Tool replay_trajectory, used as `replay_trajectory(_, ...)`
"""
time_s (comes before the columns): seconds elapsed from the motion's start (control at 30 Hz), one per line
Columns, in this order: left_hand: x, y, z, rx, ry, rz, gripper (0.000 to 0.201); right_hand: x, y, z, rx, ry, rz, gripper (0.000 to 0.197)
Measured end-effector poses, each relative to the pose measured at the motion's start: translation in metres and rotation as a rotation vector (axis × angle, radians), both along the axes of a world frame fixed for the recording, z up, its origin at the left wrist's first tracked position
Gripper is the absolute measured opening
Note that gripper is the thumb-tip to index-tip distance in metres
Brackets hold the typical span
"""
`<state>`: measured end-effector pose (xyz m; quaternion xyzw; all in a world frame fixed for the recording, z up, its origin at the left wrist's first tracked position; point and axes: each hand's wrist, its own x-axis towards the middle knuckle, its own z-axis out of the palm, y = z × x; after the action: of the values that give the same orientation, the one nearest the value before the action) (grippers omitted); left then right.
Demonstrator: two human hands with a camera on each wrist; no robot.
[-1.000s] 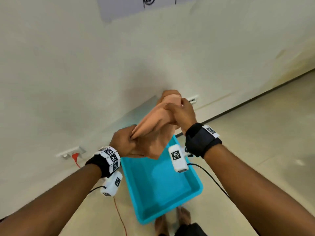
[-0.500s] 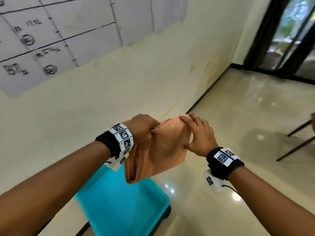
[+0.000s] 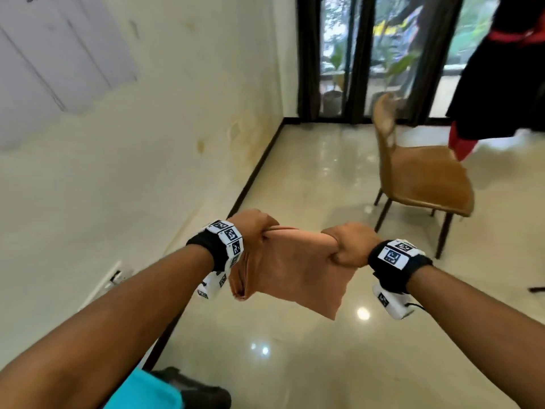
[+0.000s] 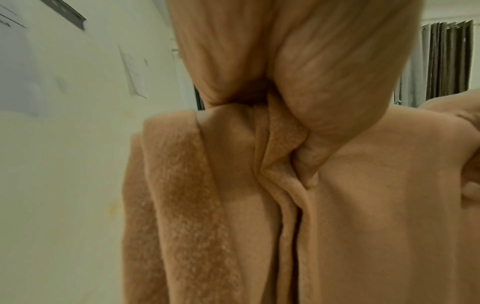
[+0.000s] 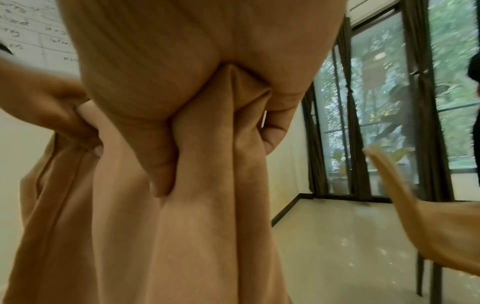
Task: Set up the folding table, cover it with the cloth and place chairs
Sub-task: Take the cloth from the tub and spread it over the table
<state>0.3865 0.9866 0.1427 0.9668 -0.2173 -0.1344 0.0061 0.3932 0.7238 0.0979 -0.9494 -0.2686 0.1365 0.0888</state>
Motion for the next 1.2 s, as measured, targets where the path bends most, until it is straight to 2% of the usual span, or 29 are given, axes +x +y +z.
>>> replay_trajectory(0.1,0.034,-0.067,-0.002,-0.023,0.038,-0.043,0.016,0.009,-0.07,0.016,-0.029,0.015,-0.07,0.039)
replay_trajectory(0.3,0.095,-0.226,-0.004,-0.045,0.069,-0.29,0.034,0.005,-0.221,0.029,-0.034,0.062,-0.312,0.05)
replay_trajectory(0.63,0.161,-0.493,-0.04,-0.027,0.076,-0.668,0.014,-0.044,-0.431,0.023,-0.156,-0.053,-0.695,0.05)
replay_trajectory(0.83,0.182,-0.647,-0.062,-0.043,0.146,-0.861,0.014,-0.082,-0.534,0.021,-0.172,-0.051,-0.985,0.045)
replay_trajectory(0.9,0.18,-0.699,-0.066,-0.048,0.185,-0.941,0.016,-0.098,-0.564,0.021,-0.154,-0.033,-1.1,0.04)
replay_trajectory(1.0,0.17,-0.77,-0.065,-0.045,0.223,-1.077,0.019,-0.125,-0.607,0.017,-0.105,-0.04,-1.282,0.045)
replay_trajectory(1.2,0.138,-0.928,-0.049,0.012,0.259,-1.308,0.032,-0.178,-0.712,0.016,0.03,-0.029,-1.381,0.047)
